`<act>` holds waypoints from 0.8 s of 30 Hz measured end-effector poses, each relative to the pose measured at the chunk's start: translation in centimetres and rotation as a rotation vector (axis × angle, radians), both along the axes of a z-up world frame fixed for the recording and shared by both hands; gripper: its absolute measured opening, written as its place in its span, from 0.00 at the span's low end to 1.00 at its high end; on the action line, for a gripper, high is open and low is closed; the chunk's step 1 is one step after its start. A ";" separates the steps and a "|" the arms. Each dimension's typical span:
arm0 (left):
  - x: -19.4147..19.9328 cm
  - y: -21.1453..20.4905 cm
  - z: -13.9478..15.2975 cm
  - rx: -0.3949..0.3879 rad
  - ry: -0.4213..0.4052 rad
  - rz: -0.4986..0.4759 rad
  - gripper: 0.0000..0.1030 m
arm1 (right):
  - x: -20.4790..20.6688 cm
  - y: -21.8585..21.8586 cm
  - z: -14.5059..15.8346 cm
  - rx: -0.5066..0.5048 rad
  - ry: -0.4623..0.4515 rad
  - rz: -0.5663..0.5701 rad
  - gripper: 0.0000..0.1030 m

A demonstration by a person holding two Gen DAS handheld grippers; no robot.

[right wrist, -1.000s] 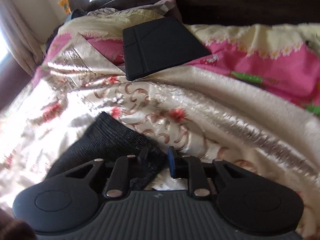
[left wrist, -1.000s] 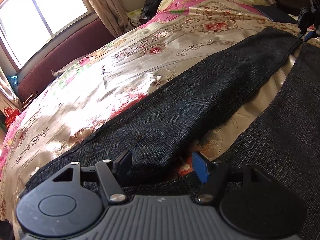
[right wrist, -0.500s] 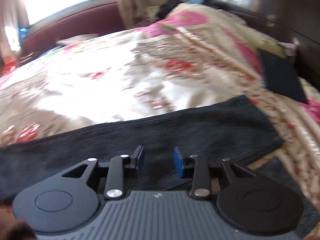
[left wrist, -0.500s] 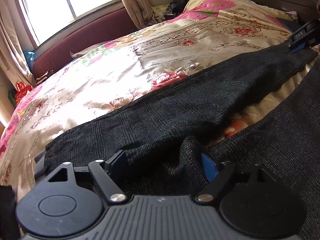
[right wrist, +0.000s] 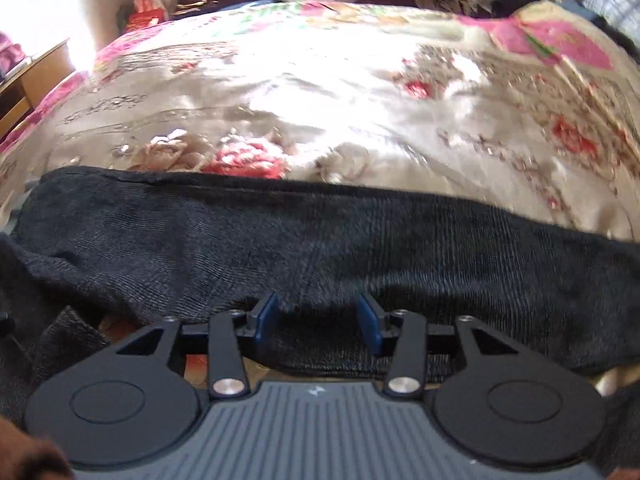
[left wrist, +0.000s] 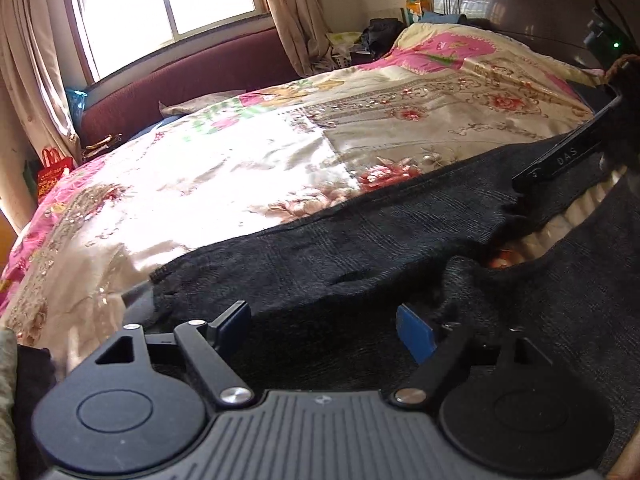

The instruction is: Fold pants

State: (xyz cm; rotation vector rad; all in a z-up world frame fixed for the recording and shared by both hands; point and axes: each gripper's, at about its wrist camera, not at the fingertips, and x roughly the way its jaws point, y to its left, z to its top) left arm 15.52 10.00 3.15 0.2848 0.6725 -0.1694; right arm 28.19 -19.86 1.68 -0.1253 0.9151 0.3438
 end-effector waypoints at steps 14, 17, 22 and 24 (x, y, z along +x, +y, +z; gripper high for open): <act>10.9 10.5 -1.4 0.160 0.103 -0.016 0.91 | 9.4 13.3 -1.1 -0.126 0.051 0.452 0.47; 13.1 11.5 -2.3 0.137 0.173 -0.055 0.91 | 11.3 14.8 -1.6 -0.148 0.075 0.522 0.50; 14.9 12.6 -3.1 0.101 0.263 -0.119 0.95 | 12.6 16.5 -2.8 -0.181 0.149 0.643 0.53; 15.1 12.8 -3.3 0.095 0.274 -0.127 0.97 | 12.7 16.9 -3.9 -0.224 0.159 0.682 0.54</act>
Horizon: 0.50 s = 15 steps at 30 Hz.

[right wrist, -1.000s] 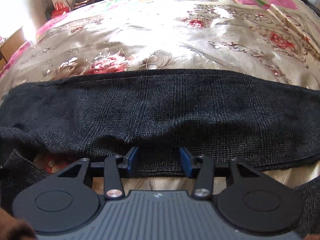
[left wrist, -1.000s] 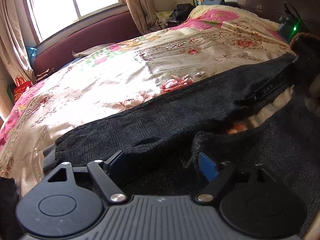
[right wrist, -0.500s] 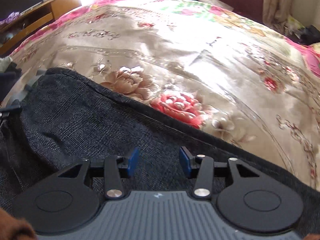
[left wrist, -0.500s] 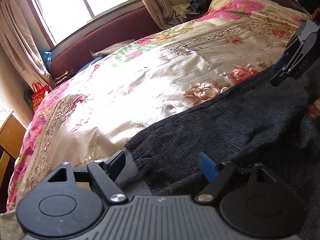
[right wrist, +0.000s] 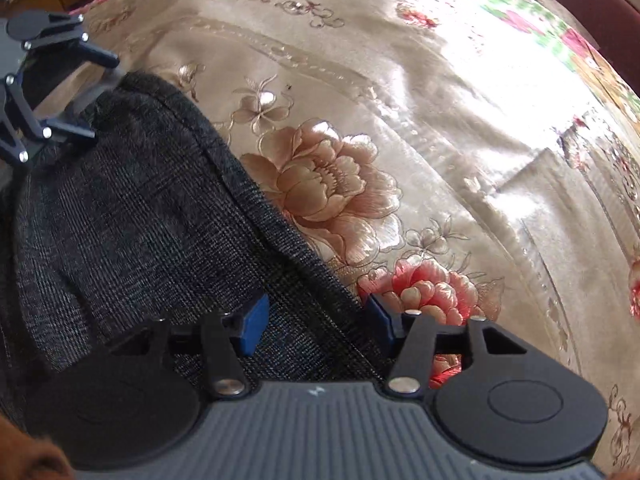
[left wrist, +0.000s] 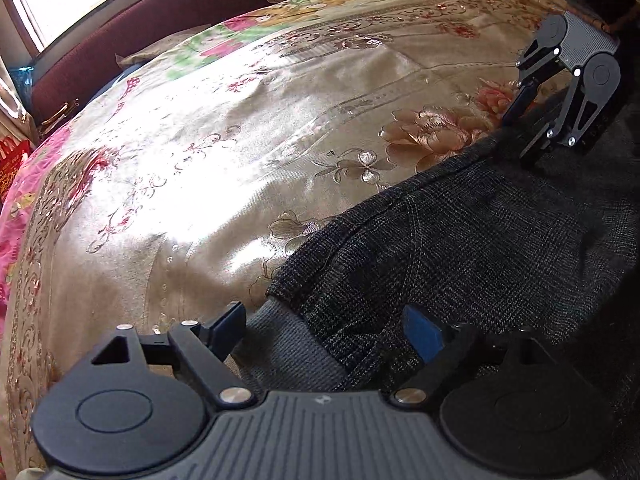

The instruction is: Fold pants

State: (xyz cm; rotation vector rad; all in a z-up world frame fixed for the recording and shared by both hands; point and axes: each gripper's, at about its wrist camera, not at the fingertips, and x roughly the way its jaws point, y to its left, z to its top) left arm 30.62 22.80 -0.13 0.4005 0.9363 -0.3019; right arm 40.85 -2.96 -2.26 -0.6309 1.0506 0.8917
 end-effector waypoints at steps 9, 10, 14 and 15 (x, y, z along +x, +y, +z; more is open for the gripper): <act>0.8 0.9 -0.6 -0.023 0.033 0.011 0.99 | 0.2 -0.2 -0.8 0.012 -0.009 -0.003 0.55; 1.1 0.8 -0.9 -0.018 0.041 0.024 0.99 | 0.1 0.1 -0.9 0.009 -0.011 -0.016 0.53; 1.3 0.5 -0.6 0.025 0.020 0.059 0.75 | 0.0 0.7 -0.6 -0.006 -0.006 -0.079 0.13; 1.3 0.6 -0.4 0.036 0.019 0.070 0.63 | -0.1 0.9 -0.4 -0.015 -0.012 -0.091 0.11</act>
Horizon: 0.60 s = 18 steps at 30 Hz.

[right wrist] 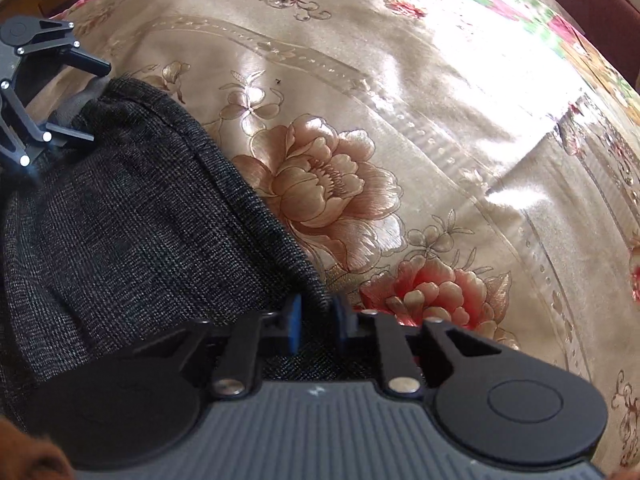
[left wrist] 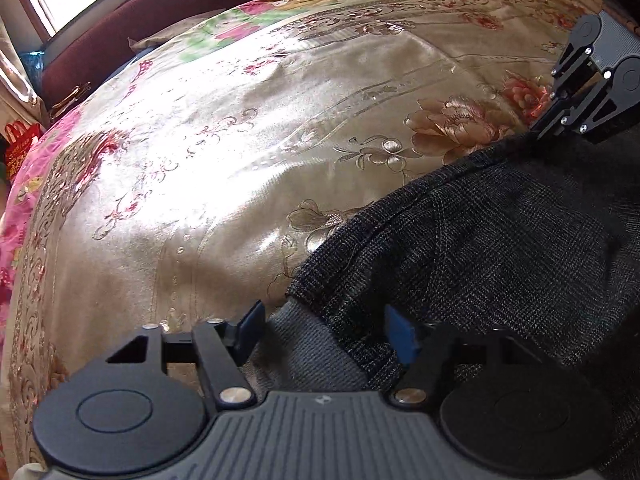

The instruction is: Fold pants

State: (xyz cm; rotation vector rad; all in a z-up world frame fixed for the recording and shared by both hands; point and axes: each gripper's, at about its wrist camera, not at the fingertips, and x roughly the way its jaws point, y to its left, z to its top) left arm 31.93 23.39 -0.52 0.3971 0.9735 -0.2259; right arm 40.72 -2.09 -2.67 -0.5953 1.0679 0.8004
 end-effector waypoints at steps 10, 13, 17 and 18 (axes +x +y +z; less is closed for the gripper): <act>-3.3 -1.2 2.0 0.100 -0.028 -0.020 0.19 | -5.0 -1.4 5.1 0.044 -0.131 -0.017 0.04; -5.0 -0.3 3.4 0.050 -0.071 -0.006 0.22 | -7.9 -2.3 7.4 0.092 -0.157 -0.001 0.04; -6.9 -0.3 4.2 0.078 -0.121 -0.021 0.39 | -13.9 -2.8 9.2 0.112 -0.197 0.063 0.04; -7.4 -0.7 4.3 0.100 -0.137 -0.041 0.44 | -15.7 -2.9 9.4 0.112 -0.207 0.078 0.04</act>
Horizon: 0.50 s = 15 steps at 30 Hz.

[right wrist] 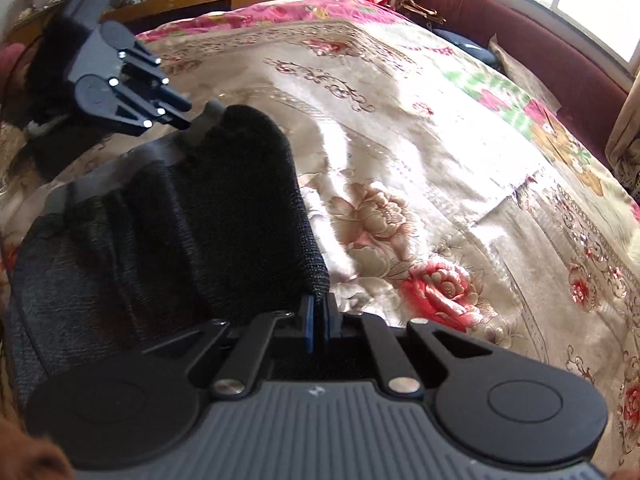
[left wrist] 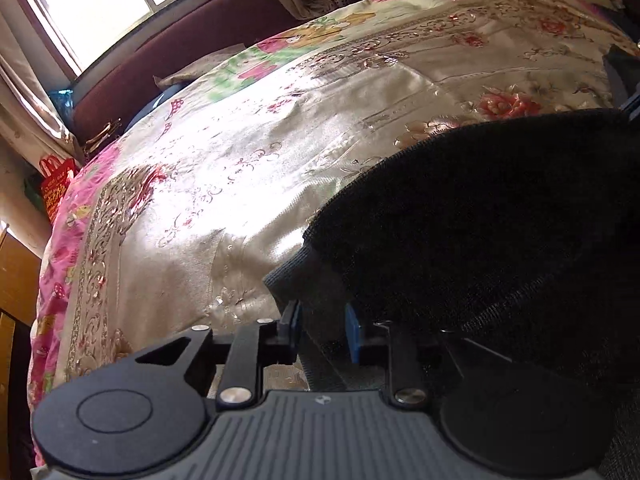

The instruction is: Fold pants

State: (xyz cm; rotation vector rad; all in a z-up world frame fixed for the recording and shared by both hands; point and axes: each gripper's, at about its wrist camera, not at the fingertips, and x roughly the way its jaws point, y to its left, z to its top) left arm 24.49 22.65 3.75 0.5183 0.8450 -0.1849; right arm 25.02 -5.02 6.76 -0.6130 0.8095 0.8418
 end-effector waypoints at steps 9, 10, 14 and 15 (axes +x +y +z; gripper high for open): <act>-7.4 -3.1 -0.1 0.248 -0.178 -0.144 0.74 | -9.7 -0.4 -1.3 0.009 0.064 0.153 0.00; -7.5 -3.2 -0.2 0.242 -0.167 -0.145 0.74 | -9.3 -0.2 -1.6 0.018 0.059 0.145 0.00; -6.3 -3.0 -0.6 0.169 -0.126 -0.105 0.74 | -5.7 -0.3 -1.9 0.073 0.010 0.081 0.06; -5.9 -2.9 -0.6 0.146 -0.123 -0.094 0.74 | -4.4 -0.3 -1.9 0.068 0.004 0.078 0.08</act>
